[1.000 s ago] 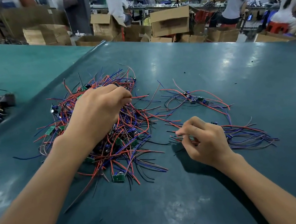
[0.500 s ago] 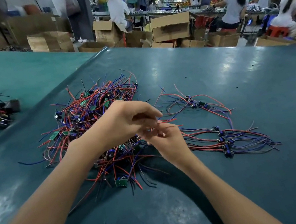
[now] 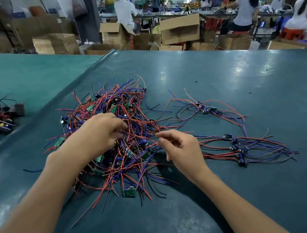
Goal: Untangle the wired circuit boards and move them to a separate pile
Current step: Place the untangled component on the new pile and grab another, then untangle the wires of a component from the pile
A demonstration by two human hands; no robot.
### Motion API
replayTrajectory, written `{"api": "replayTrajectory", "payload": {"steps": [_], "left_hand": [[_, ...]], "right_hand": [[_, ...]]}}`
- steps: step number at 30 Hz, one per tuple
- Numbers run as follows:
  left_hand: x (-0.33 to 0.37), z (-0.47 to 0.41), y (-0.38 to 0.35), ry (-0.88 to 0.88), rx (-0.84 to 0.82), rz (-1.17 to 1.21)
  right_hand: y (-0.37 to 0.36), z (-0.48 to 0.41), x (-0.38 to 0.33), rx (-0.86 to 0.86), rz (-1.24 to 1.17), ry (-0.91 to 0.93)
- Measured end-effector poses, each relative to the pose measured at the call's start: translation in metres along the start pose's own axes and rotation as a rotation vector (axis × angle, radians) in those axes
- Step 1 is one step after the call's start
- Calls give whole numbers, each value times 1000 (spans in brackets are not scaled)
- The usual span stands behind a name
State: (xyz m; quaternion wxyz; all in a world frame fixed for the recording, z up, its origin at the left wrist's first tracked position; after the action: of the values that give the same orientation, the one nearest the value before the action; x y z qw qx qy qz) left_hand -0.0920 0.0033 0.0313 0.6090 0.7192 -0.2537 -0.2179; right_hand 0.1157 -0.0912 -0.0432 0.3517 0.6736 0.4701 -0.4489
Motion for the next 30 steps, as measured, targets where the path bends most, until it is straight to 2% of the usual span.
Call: {"api": "replayTrajectory", "payload": {"steps": [3, 7, 11, 18, 21, 23, 26, 30], "left_hand": [[2, -6, -9, 127, 36, 64], [-1, -15, -21, 359, -22, -95], [-7, -22, -27, 487, -57, 46], [-6, -31, -22, 518, 185, 147], [3, -40, -25, 613, 105, 158], [3, -47, -27, 671, 124, 145], [0, -53, -28, 703, 168, 101], [0, -58, -28, 711, 95, 18]], "right_hand": [[1, 1, 2, 39, 15, -14], [3, -1, 4, 97, -38, -59], [4, -1, 6, 123, -44, -68], [4, -3, 8, 126, -42, -94], [6, -4, 7, 125, -38, -91], [5, -5, 7, 126, -52, -86], [5, -5, 8, 124, -62, -83], [5, -5, 9, 124, -70, -80]]}}
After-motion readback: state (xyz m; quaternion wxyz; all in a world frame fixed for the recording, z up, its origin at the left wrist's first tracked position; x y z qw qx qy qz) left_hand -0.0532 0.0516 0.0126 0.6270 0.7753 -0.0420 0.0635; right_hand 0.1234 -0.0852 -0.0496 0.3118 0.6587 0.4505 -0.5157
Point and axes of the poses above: each hand's wrist, its own z-axis away from the middle knuckle, its own y-axis out of the back of the hand, x = y × z, the point moved 2 cm from there along -z, towards the middle knuckle, and after that the axes turned 13 degrees about -z, right-handed, at the moved point
